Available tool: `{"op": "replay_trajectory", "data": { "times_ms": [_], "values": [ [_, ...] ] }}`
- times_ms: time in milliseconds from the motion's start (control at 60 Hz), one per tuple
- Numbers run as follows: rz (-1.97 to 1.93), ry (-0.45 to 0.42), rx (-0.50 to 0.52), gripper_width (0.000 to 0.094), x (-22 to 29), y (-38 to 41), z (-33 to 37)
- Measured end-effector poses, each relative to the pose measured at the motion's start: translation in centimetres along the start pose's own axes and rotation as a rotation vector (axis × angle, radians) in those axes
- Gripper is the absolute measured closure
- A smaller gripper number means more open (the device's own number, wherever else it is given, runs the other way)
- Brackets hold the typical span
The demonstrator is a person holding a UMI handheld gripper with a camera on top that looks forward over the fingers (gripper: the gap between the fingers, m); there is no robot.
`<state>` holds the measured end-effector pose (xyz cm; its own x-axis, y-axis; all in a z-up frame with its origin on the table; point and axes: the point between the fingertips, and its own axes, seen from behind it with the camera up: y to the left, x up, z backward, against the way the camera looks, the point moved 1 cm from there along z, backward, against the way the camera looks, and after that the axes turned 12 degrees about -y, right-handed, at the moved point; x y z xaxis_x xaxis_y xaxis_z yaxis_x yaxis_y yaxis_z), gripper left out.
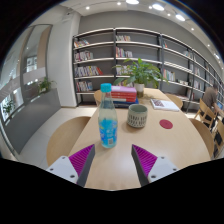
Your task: Pour water
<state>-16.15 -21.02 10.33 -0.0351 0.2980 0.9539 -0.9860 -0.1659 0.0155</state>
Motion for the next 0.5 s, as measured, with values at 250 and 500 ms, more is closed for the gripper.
{"op": "replay_trajectory", "data": {
  "times_ms": [250,500],
  "values": [
    [-0.005,-0.040,-0.009,0.0192,2.1,2.2,-7.6],
    [0.002,-0.117,0.002,0.0206,3.4,3.1,-14.2]
  ]
}}
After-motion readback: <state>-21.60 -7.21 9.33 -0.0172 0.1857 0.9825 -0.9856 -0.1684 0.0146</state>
